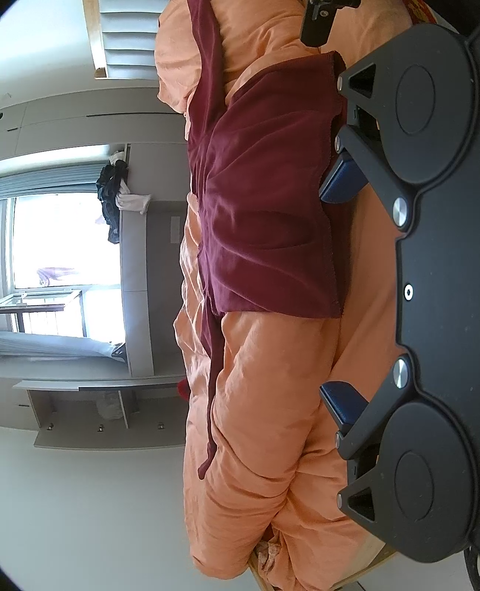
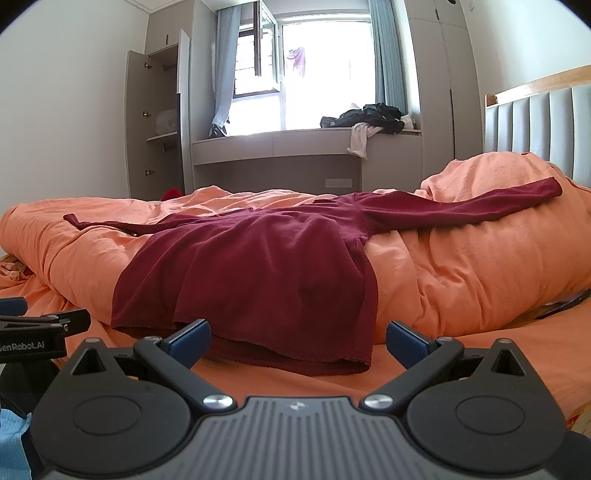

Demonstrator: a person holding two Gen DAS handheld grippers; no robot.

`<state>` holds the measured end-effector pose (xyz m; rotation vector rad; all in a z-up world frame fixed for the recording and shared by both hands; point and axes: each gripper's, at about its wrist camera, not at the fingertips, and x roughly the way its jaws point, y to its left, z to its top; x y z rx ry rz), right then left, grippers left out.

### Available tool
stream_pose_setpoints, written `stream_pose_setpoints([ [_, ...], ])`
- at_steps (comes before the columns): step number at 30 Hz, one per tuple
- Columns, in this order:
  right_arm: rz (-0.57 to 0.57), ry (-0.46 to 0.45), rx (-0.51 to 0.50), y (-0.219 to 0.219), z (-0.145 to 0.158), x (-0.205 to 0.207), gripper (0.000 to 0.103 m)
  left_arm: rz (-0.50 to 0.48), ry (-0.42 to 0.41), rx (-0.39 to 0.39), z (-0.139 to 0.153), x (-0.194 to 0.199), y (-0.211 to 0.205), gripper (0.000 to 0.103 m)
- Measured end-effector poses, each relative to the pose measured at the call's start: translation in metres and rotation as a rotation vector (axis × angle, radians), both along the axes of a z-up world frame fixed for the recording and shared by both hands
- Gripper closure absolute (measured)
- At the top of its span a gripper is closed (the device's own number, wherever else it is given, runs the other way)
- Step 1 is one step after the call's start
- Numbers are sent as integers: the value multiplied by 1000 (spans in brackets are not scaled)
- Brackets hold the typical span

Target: Fold small clothes

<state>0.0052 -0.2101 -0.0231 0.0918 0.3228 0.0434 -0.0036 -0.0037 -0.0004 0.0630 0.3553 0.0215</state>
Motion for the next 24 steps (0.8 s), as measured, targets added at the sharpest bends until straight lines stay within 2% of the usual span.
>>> stream_pose_setpoints([
  [24, -4, 4, 8, -1, -1, 1, 0, 9, 19, -28, 3, 2, 3, 0],
])
